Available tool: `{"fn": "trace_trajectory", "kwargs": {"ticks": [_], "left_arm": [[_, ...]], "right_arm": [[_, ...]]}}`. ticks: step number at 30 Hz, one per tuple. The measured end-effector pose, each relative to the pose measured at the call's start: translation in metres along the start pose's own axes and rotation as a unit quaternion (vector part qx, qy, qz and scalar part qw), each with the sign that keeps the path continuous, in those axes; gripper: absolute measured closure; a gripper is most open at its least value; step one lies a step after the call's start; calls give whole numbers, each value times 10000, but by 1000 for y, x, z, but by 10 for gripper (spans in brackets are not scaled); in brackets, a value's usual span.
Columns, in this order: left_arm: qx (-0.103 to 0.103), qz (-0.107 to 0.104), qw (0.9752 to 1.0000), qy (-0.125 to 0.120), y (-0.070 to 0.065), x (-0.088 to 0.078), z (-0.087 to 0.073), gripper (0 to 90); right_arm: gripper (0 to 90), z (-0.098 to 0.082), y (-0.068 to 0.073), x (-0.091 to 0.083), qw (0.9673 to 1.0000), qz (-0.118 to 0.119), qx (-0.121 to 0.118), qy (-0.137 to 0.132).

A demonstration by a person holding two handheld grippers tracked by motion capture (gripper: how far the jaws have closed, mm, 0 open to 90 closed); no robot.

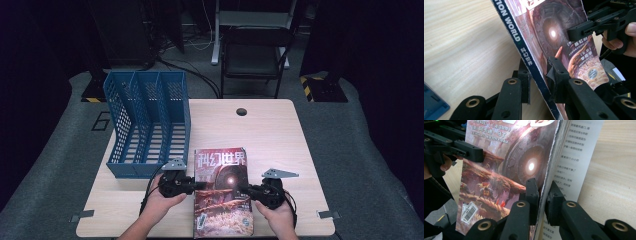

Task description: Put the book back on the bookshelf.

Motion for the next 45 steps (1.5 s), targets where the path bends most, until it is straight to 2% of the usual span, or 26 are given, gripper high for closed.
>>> {"fn": "trace_trajectory", "kwargs": {"ticks": [3, 4, 8, 14, 16, 18, 22, 25, 27, 28, 32, 33, 34, 35, 37, 39, 43, 45], "left_arm": [[83, 90, 9999, -92, -2, -4, 3, 750], [176, 96, 9998, -73, -2, -6, 5, 753], [211, 162, 9994, -227, -7, -13, 9, 770], [541, 281, 9977, -306, -14, -21, 16, 789], [529, 325, 9973, -399, -14, -24, 19, 799], [545, 364, 9965, -510, -15, -27, 20, 813], [697, 472, 9943, -659, -19, -33, 23, 831], [869, 528, 9926, -669, -22, -34, 24, 833], [872, 531, 9922, -715, -22, -32, 22, 831], [925, 534, 9918, -695, -22, -32, 21, 832], [905, 508, 9919, -737, -23, -31, 19, 836], [956, 501, 9915, -733, -24, -31, 19, 836], [882, 467, 9921, -757, -25, -30, 18, 837], [922, 459, 9919, -745, -26, -31, 18, 837], [941, 456, 9918, -739, -27, -31, 17, 838], [960, 445, 9915, -758, -27, -32, 16, 838], [1051, 446, 9906, -758, -28, -33, 15, 837], [998, 421, 9911, -777, -29, -33, 14, 837]], "right_arm": [[844, 3, 4, -3, 9999, -24, -70, -104], [849, 5, 4, -4, 9998, -52, -118, -153], [863, 9, 10, -9, 9992, -111, -200, -338], [868, 14, 19, -17, 9957, -367, -536, -664], [869, 15, 21, -19, 9945, -430, -624, -721], [870, 17, 23, -19, 9941, -455, -606, -771], [870, 19, 28, -22, 9898, -634, -886, -914], [870, 20, 33, -24, 9851, -793, -1081, -1079], [869, 19, 34, -24, 9826, -898, -1170, -1126], [869, 18, 35, -23, 9832, -919, -1127, -1105], [867, 16, 31, -22, 9832, -893, -1166, -1088], [864, 16, 31, -22, 9837, -868, -1136, -1087], [860, 15, 30, -22, 9843, -868, -1100, -1072], [854, 15, 30, -22, 9847, -866, -1085, -1049], [812, 13, 27, -22, 9864, -805, -1019, -1008], [752, 12, 23, -21, 9887, -758, -924, -902], [711, 5, 15, -16, 9915, -735, -877, -626], [702, 2, 13, -14, 9928, -722, -835, -463]]}}
Point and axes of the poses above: each handheld gripper's, and its own axes: x roughly forward along the jaws, z roughly out of its top, y roughly to its left, the point moved 2 cm from there along x, roughly forward along the jaws, and after that the axes turned 1 degree about y, right-handed, at the moved point
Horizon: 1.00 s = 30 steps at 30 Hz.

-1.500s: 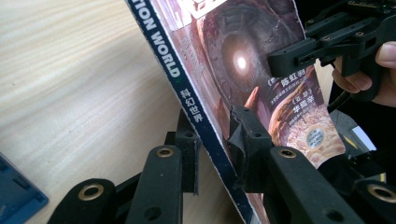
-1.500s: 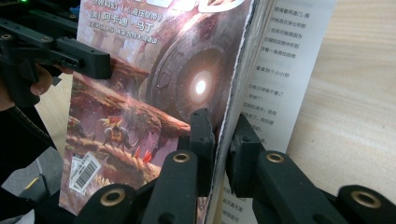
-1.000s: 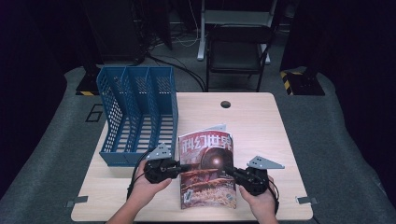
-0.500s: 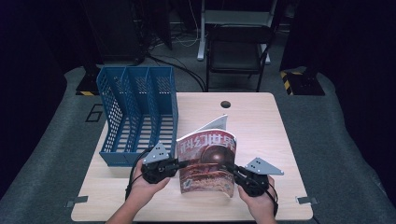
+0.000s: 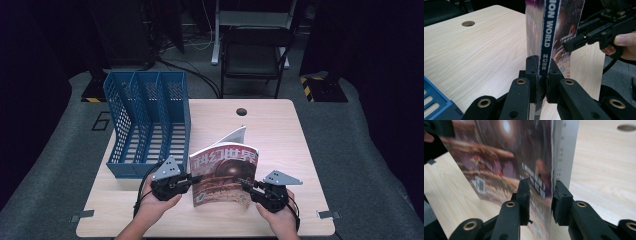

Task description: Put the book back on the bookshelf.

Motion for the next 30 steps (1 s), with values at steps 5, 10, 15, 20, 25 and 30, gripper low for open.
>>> {"fn": "trace_trajectory", "kwargs": {"ticks": [5, 10, 15, 20, 25, 30], "left_arm": [[29, -11, 10000, 9, -2, -1, -1, 837], [124, 2, 9999, 26, -3, -3, -2, 837], [102, 35, 9999, 57, -5, -4, -2, 837], [39, -6, 10000, 71, -5, -5, -2, 838], [132, 51, 9998, 128, -5, -7, -2, 837], [117, 68, 9998, 137, -7, -9, -1, 836]], "right_arm": [[694, -10, -4, 7, 9995, 88, 99, 302], [700, -22, -9, 17, 9965, 142, 152, 816], [774, -24, -12, 21, 9949, 204, 188, 972], [849, -22, -8, 22, 9952, 191, 55, 963], [864, -21, -5, 25, 9960, 49, -20, 889], [868, -18, -1, 30, 9967, -148, -141, 787]]}}
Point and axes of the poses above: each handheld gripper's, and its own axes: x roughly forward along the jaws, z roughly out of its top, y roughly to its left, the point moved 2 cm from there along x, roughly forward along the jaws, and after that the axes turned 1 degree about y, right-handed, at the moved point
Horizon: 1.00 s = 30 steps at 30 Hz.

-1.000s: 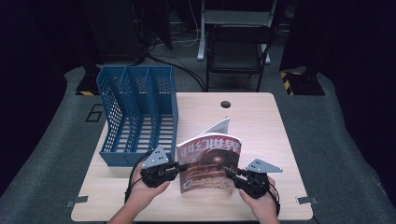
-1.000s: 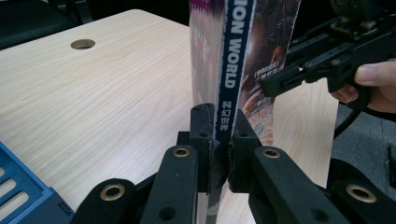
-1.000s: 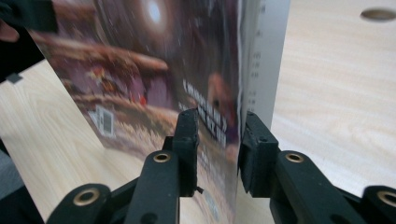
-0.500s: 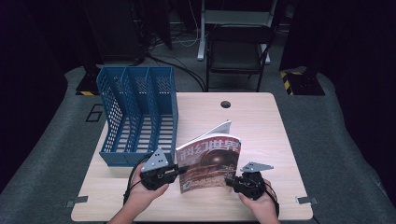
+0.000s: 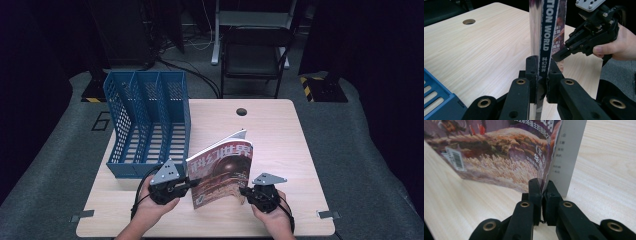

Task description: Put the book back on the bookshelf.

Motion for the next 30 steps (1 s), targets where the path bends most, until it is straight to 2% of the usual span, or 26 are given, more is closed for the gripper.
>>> {"fn": "trace_trajectory", "kwargs": {"ticks": [1, 2, 3, 4, 5, 8, 10, 13, 15, 20, 21, 22, 24, 27, 28, 29, 30], "left_arm": [[67, 41, 10000, 18, 1, -1, 0, 836], [74, 68, 9999, 27, 0, -1, 1, 836], [33, 54, 10000, 19, 0, -2, 1, 836], [115, 82, 9999, 3, 1, -2, 1, 836], [93, 88, 9999, -15, 1, -3, 1, 836], [228, -31, 9997, 30, -1, -2, 0, 834], [300, -11, 9995, 58, -3, -1, 0, 833], [302, 5, 9995, 64, -4, 1, 0, 833], [304, -11, 9995, 70, -4, 1, 0, 833], [171, -65, 9998, 89, -3, 0, 0, 818], [185, -69, 9998, 90, -1, 0, 1, 803], [79, -89, 9999, 49, 0, 0, 1, 779], [44, -49, 10000, 61, 3, 0, 2, 744], [-101, -1, 9999, 30, 4, 0, 3, 692], [-100, 20, 9999, 49, 5, 0, 3, 675], [-111, 49, 9999, 70, 6, 0, 3, 661], [-208, 14, 9997, 100, 6, 1, 3, 646]], "right_arm": [[868, 1, 1, 1, 10000, -24, 17, -11], [868, 2, 0, 2, 10000, -36, -33, -17], [868, 2, 1, 4, 9999, -73, 13, -71], [868, 4, 2, 6, 9999, -79, 19, -107], [868, 5, 1, 7, 9998, -140, -18, -126], [867, 7, 1, 9, 9995, -230, -47, -220], [867, 7, 0, 10, 9991, -325, -66, -270], [864, 6, -1, 12, 9992, -297, 66, -249], [857, 6, -3, 12, 9993, -269, 27, -256], [792, 5, -7, 12, 9994, -182, 162, -257], [773, 4, -8, 12, 9994, -137, 231, -234], [750, 4, -9, 12, 9994, -100, 253, -225], [719, 4, -10, 12, 9992, -69, 346, -201], [687, 3, -11, 12, 9992, -34, 361, -189], [673, 4, -13, 12, 9994, -32, 259, -217], [657, 4, -13, 12, 9994, -32, 267, -210], [640, 4, -13, 12, 9994, -50, 263, -220]]}}
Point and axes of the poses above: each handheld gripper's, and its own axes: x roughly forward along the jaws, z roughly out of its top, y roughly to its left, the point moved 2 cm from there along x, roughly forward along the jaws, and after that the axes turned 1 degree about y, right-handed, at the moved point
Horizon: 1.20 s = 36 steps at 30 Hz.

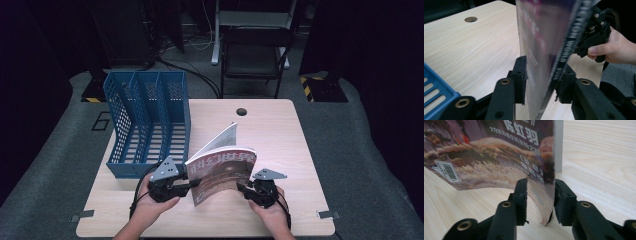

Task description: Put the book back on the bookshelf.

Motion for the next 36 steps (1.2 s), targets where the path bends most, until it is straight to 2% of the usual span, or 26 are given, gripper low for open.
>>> {"fn": "trace_trajectory", "kwargs": {"ticks": [1, 5, 8, 10, 16, 19, 22, 24, 25, 30, 33, 36], "left_arm": [[11, -45, 10000, 51, 1, 0, 0, 634], [-53, 37, 10000, 75, -2, 2, 1, 596], [0, 95, 9999, 82, -4, 3, 4, 553], [-101, 28, 9998, 150, -6, 2, 6, 524], [-177, 46, 9996, 198, -6, 1, 12, 431], [-225, 21, 9996, 156, -7, 0, 17, 423], [-144, 44, 9997, 173, -8, -2, 24, 423], [-112, -19, 9996, 259, -9, -3, 28, 423], [-143, -13, 9996, 239, -10, -3, 30, 423], [-22, 42, 9995, 303, -12, -4, 42, 423], [33, 72, 9995, 317, -13, -4, 49, 418], [23, 31, 9990, 452, -15, -5, 58, 411]], "right_arm": [[635, 0, 0, 0, 10000, -8, 9, -11], [619, -1, -1, -1, 10000, -21, 38, 28], [603, -1, -2, -2, 10000, -16, 29, 1], [591, -1, -1, -2, 10000, -22, 7, 14], [564, -1, 0, -3, 10000, -28, 73, 30], [555, -1, 0, -4, 10000, -46, 66, 35], [544, -1, 0, -4, 10000, -35, 81, 43], [544, -1, -1, -4, 10000, -39, 37, 31], [544, -1, 0, -4, 10000, -36, 68, 40], [545, 0, -1, -7, 10000, -40, 58, -51], [544, 0, 0, -9, 9999, -47, 145, -67], [545, -1, 0, -10, 9999, -54, 131, -59]]}}
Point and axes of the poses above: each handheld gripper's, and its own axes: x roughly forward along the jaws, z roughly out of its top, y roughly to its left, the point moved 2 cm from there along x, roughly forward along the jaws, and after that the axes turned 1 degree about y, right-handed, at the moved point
